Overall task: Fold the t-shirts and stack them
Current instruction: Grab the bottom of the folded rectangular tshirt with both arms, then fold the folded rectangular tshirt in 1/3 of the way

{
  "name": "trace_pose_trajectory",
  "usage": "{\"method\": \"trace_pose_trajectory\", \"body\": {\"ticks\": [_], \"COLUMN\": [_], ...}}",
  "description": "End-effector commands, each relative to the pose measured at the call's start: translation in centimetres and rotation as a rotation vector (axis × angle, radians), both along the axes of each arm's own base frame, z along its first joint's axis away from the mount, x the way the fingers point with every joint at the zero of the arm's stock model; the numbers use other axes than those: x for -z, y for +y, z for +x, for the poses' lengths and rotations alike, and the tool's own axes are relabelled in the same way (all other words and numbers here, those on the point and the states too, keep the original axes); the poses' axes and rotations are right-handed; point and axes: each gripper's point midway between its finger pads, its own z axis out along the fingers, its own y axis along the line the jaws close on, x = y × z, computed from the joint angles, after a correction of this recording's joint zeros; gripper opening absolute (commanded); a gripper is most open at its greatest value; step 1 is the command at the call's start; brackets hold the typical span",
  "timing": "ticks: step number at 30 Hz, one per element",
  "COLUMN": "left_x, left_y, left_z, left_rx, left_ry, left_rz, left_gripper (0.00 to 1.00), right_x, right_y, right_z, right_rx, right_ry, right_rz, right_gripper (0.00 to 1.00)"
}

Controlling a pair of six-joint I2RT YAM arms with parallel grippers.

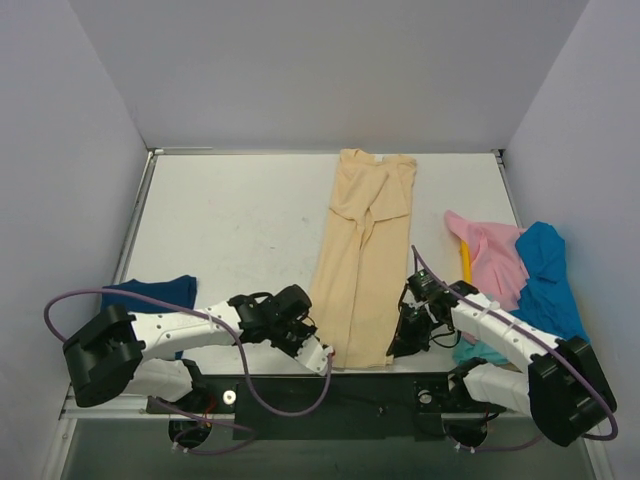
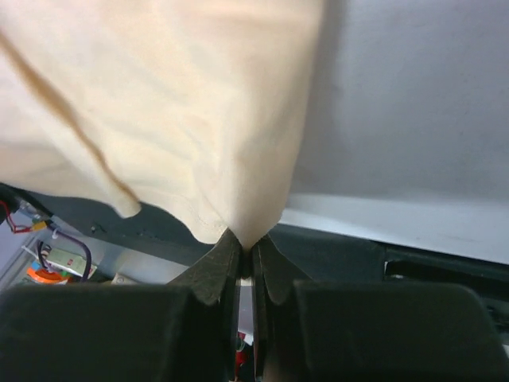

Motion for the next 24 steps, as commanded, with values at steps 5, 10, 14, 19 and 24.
{"method": "trace_pose_trajectory", "body": {"ticks": [5, 10, 14, 19, 24], "left_x": [-6.2, -10.2, -12.7, -13.2, -13.0], "left_y": [-3.1, -4.5, -5.5, -6.0, -5.9], "left_z": [0.5, 6.0, 9.7, 14.7, 20.7], "left_rx": [-0.204, -0.401, -0.505, -0.623, -0.716], "left_ry": [0.158, 0.151, 0.112, 0.083, 0.078], "left_rz": [-0.164, -0.302, -0.377, -0.398, -0.377], "left_gripper": [0.00, 0.00, 0.00, 0.00, 0.00], "right_x": [-4.4, -7.8, -9.2, -10.7, -10.4], "right_y": [-0.7, -1.1, -2.2, -3.4, -3.8], "right_z": [0.2, 3.8, 7.8, 13.8, 18.7], "right_rx": [-0.039, -0.047, 0.001, 0.028, 0.036], "right_ry": [-0.041, -0.122, -0.163, -0.219, -0.205], "right_rz": [0.007, 0.018, 0.034, 0.042, 0.073], "right_gripper": [0.00, 0.00, 0.00, 0.00, 0.00]}}
